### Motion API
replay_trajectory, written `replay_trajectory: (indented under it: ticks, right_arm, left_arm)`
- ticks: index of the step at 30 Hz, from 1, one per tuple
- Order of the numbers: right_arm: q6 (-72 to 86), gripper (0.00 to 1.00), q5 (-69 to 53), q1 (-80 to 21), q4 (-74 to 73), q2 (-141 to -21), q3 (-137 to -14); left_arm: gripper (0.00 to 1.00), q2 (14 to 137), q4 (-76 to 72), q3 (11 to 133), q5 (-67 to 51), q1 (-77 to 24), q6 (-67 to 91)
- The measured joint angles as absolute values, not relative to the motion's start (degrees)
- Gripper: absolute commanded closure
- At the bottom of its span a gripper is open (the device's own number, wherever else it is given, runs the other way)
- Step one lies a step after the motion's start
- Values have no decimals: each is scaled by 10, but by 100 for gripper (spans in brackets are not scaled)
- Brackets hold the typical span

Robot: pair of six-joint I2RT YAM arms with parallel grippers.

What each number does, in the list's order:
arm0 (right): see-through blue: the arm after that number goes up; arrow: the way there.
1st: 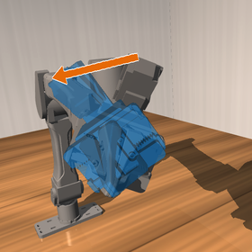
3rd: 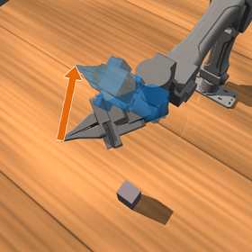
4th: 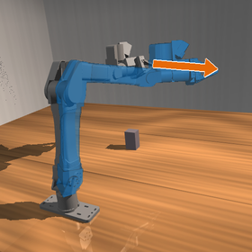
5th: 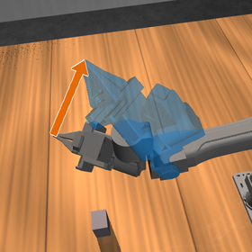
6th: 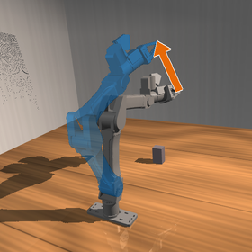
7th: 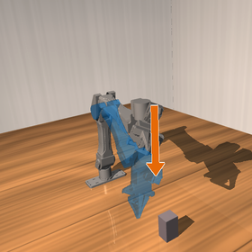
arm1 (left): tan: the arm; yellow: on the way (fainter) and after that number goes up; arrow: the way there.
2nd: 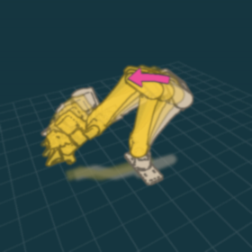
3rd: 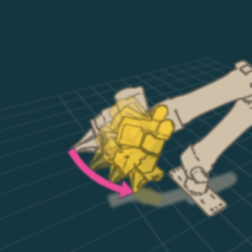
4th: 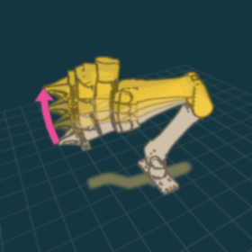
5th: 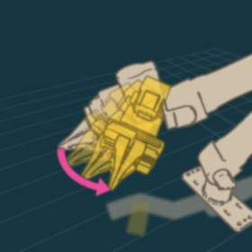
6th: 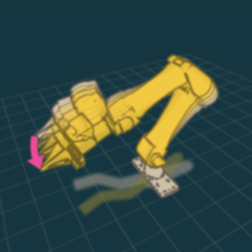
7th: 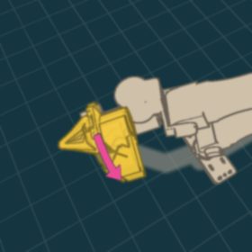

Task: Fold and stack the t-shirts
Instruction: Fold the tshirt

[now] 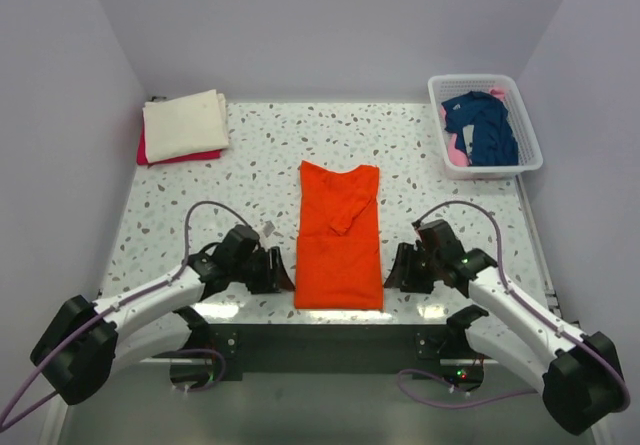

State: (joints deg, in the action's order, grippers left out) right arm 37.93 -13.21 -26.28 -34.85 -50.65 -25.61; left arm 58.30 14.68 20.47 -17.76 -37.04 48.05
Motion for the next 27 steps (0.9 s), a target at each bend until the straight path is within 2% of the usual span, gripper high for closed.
replay_trajectory:
  ticks: [6, 12, 27]
  right_arm:
    - [436, 49, -146, -317, -336, -498, -204]
    - [484, 53, -162, -336, -293, -498, -186]
    - [547, 62, -178, -347, -218, -488, -145]
  left_arm:
    - [48, 581, 124, 173, -186, -436, 531]
    - [50, 580, 81, 155, -190, -456, 570]
    - [62, 602, 47, 148, -161, -506, 624]
